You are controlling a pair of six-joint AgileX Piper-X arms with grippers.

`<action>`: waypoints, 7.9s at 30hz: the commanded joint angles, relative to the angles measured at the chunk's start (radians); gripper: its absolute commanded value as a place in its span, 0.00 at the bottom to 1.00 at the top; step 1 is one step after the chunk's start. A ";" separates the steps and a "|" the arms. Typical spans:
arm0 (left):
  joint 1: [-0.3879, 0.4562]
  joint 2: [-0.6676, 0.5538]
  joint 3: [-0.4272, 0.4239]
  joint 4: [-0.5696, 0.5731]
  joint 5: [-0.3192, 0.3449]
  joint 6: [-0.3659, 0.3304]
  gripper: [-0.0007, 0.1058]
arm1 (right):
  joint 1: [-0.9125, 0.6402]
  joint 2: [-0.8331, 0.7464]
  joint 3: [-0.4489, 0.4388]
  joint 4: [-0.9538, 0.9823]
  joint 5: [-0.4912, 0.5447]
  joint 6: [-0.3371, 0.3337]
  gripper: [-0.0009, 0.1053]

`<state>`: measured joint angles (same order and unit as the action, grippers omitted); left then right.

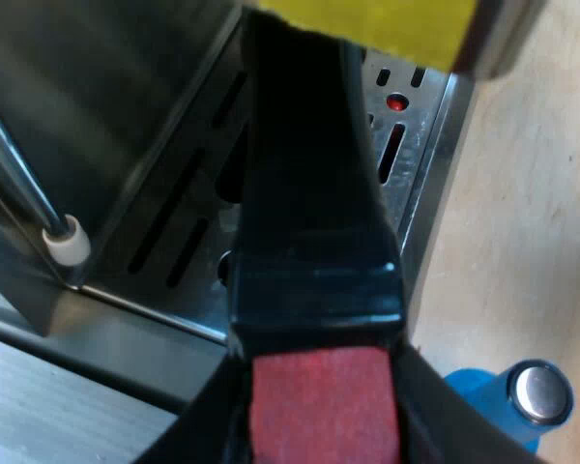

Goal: Put the handle in the coffee machine

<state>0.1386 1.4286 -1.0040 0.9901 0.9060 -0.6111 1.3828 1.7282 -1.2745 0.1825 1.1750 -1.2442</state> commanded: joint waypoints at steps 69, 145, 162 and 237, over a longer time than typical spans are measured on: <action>0.015 -0.054 -0.014 0.077 0.285 0.146 0.01 | -0.006 -0.006 -0.001 0.000 0.025 -0.016 0.67; 0.023 -0.040 0.042 -0.002 0.395 0.105 0.01 | -0.033 -0.006 0.000 0.000 0.078 -0.068 0.67; 0.025 0.010 0.042 0.001 0.350 0.107 0.01 | -0.033 -0.006 0.000 0.000 0.078 -0.068 0.67; 0.031 0.014 0.044 -0.154 0.201 0.043 0.01 | -0.033 -0.006 0.000 0.000 0.078 -0.069 0.67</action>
<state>0.1714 1.4612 -0.9460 0.8429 1.0392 -0.5593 1.3529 1.7282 -1.2745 0.1825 1.2433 -1.2972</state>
